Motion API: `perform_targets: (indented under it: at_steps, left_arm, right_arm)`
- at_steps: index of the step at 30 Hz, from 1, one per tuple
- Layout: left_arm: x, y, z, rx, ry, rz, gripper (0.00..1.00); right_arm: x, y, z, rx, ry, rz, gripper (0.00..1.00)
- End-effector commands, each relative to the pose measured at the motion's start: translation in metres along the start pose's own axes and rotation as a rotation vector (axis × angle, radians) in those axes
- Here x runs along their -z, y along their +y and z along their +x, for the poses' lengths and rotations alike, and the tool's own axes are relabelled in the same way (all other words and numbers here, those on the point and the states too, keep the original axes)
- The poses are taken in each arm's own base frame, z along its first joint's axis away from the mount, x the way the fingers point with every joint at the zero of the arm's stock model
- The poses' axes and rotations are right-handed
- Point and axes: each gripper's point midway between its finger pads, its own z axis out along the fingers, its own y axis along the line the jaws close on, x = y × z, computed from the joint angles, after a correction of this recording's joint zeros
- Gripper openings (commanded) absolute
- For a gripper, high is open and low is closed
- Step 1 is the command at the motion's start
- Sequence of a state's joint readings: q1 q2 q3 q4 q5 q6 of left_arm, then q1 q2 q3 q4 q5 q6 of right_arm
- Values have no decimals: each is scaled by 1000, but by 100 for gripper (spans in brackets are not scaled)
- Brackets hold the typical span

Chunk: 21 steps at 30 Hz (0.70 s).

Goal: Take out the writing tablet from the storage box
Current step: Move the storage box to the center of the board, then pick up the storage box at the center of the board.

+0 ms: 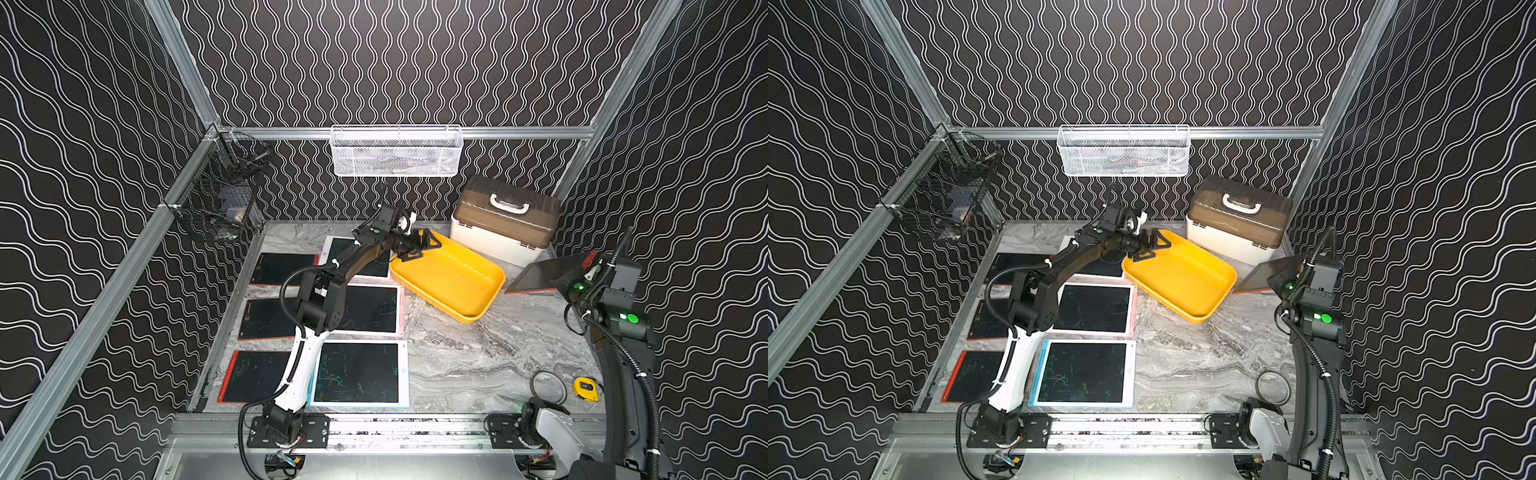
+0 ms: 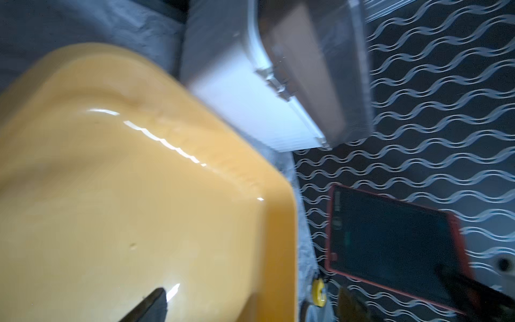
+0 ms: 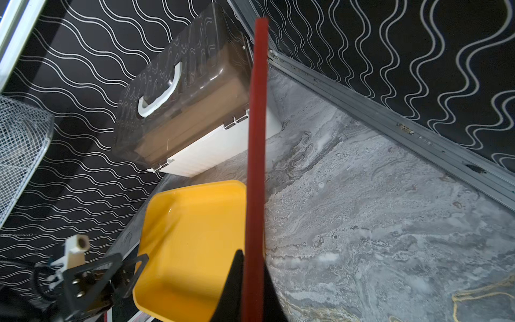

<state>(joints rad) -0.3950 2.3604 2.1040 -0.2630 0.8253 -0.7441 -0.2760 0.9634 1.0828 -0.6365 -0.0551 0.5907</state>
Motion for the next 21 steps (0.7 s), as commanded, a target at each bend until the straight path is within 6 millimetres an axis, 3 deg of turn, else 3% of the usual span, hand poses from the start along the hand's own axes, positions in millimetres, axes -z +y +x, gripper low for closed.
perform_targets:
  at_steps: [1,3,6,10,13,16,21]
  left_arm:
    - [80,-150,-29,-169,-132,260,99]
    - [90,-143,-36,-188,-159,184,99]
    - [108,-113,-42,-253,-198,-51,99]
    - [140,-50,-46,-411,-226,-494,99]
    - [152,-3,-44,-483,-185,-719,96]
    - [143,29,-38,-485,-124,-777,91]
    - [117,56,-32,-434,-69,-731,92]
  right_arm:
    - [1,7,-8,10,-21,-24,0]
    - [0,8,-9,14,-24,-24,0]
    - [-2,9,-9,14,-22,-30,0]
    - [-4,12,-9,13,-16,-42,0]
    - [-6,14,-10,18,-9,-47,0]
    - [-6,16,-10,20,-4,-49,0]
    - [-6,15,-9,20,3,-42,0]
